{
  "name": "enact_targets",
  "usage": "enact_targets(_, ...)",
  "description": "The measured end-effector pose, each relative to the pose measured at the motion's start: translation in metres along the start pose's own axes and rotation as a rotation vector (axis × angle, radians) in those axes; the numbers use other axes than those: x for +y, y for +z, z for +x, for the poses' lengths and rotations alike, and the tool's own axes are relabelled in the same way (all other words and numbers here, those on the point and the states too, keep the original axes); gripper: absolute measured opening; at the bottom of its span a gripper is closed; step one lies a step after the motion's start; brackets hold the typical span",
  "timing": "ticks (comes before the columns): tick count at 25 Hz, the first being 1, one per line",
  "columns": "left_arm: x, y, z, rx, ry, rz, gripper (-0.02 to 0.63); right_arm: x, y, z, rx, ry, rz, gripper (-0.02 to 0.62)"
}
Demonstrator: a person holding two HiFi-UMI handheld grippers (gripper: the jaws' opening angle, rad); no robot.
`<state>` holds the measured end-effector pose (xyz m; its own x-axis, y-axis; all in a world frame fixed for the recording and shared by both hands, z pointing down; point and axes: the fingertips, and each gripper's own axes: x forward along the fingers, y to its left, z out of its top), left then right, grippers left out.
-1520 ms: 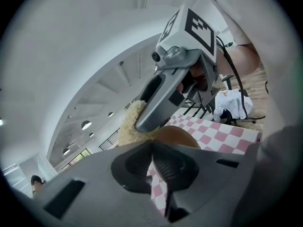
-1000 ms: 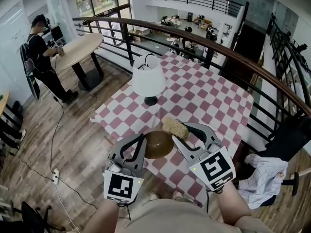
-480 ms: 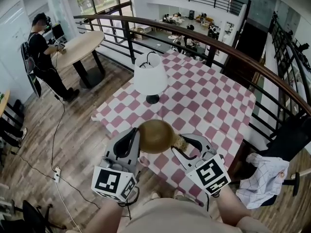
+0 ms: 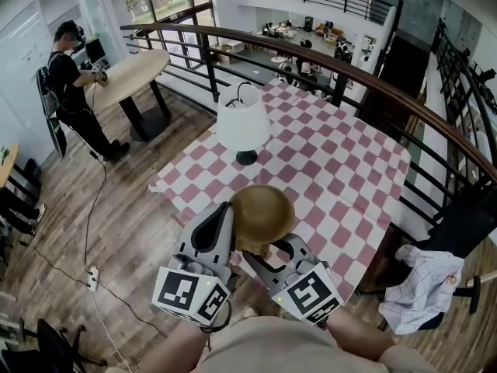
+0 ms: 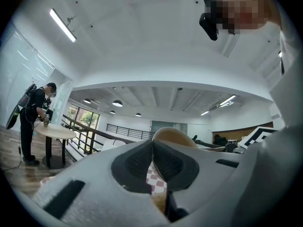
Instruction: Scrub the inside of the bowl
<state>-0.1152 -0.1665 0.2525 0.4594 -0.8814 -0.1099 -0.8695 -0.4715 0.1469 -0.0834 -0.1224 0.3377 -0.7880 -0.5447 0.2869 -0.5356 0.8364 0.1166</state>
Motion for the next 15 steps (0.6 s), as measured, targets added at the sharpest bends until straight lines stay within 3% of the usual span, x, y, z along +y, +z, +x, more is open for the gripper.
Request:
enact_targets(3,-0.008,0.003,-0.002,-0.013,-0.005,-0.016,0.020,0.009,0.009,0.004,-0.058,0.003,0.057,0.148)
enact_targets(9,-0.008,0.002,-0.006,-0.005,0.003,0.026,0.020,0.001,0.006,0.001,-0.101,-0.054,0.108,0.149)
enact_targets(15,-0.004,0.003,-0.008,0.003,0.031,0.147,0.020,-0.011,-0.006,-0.013,-0.095,-0.085,0.106,0.149)
